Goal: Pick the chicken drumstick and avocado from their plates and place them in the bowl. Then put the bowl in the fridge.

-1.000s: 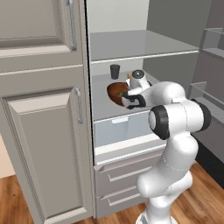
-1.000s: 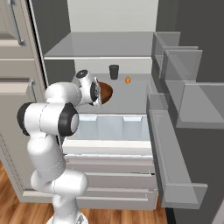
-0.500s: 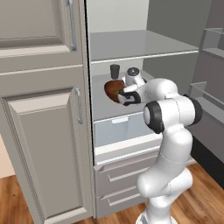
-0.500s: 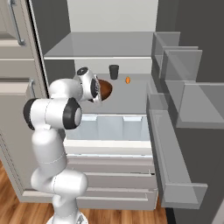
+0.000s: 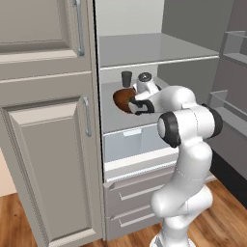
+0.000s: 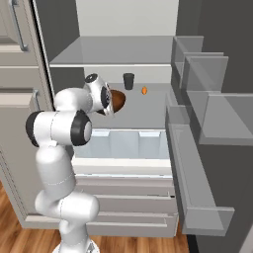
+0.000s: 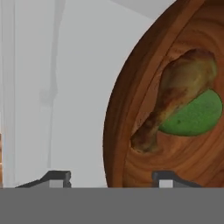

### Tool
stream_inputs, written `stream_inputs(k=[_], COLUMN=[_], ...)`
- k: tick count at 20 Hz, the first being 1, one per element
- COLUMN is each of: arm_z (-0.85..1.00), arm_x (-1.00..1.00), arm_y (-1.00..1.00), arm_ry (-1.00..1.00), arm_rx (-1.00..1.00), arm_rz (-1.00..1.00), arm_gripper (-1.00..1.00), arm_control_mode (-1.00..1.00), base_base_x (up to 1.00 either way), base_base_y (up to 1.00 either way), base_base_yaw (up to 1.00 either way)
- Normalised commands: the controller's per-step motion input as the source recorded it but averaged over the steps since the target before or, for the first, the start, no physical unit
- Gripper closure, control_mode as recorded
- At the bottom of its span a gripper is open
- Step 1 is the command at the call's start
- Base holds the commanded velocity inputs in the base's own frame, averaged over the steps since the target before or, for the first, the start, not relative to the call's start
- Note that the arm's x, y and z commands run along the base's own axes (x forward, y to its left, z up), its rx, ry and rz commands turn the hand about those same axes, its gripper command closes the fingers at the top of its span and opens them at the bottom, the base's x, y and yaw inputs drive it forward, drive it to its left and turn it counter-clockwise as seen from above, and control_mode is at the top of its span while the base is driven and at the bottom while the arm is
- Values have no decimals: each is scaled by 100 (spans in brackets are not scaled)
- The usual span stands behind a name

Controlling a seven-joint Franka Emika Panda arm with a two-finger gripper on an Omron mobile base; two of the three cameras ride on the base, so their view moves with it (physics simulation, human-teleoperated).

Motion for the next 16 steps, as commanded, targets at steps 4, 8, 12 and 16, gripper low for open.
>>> stream_inputs(k=[4,8,12,16], arm_z=[0,8,40,38], arm_x=[-20,-35,-36,-46], arm_y=[0,-2,0,0], arm_ry=[-8,-13,-7,-3], arm_rx=[0,0,3,4], arm_rz=[3,5,5,8], arm_gripper=[-100,-100,-100,-100], arm_control_mode=[-100,-100,-100,-100], base_base_x=[0,0,0,0], base_base_y=[0,0,0,0], base_base_yaw=[0,0,0,0])
